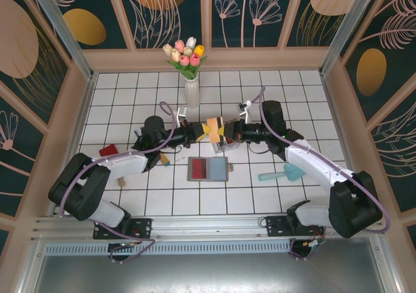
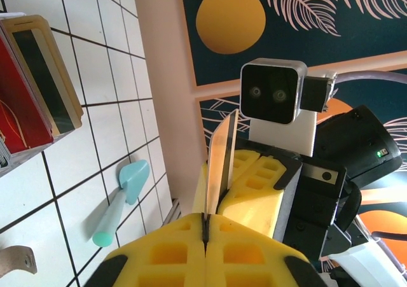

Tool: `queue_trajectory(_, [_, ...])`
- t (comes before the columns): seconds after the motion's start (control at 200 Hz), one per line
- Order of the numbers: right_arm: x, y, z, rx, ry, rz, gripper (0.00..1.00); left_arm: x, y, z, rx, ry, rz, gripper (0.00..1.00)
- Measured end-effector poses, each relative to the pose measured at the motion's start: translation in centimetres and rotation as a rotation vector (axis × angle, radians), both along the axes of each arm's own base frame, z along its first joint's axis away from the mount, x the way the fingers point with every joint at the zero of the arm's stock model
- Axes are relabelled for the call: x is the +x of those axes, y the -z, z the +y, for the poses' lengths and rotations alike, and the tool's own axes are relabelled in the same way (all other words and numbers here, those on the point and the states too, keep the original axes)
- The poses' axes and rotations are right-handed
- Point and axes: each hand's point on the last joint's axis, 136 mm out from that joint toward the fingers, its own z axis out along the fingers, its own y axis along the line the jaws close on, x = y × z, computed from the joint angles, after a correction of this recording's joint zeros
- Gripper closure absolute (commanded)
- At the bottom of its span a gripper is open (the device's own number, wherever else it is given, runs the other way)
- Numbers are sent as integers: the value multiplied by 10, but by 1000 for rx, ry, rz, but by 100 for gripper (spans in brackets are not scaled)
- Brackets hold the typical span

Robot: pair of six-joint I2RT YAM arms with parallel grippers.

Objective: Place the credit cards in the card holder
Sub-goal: Insert the credit card into the card slot.

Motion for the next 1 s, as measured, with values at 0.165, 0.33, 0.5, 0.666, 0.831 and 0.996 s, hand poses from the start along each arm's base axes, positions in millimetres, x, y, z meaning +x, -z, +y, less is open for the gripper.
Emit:
queue_trajectory(0.165, [2, 1, -3, -15, 27, -2, 80, -1, 0, 0, -4, 1, -5, 100])
queue_trajectory(0.33, [17, 18, -22, -92, 138, 19, 65, -7, -5, 1, 7, 14, -33, 100])
queue_trajectory(0.5, [20, 54, -43, -224, 245, 61, 54, -13, 11, 11, 138, -1, -70, 100])
queue_trajectory(0.666, [-3, 93, -41, -376, 258, 99, 48, -24, 55, 25, 300, -7, -49, 100])
queue_trajectory(0.831, [-21, 128, -40, -520, 256, 131, 38, -39, 99, 37, 408, 24, 14, 100])
queue_trajectory(0.996, [-32, 147, -46, -605, 268, 144, 35, -45, 120, 41, 472, 52, 30, 100])
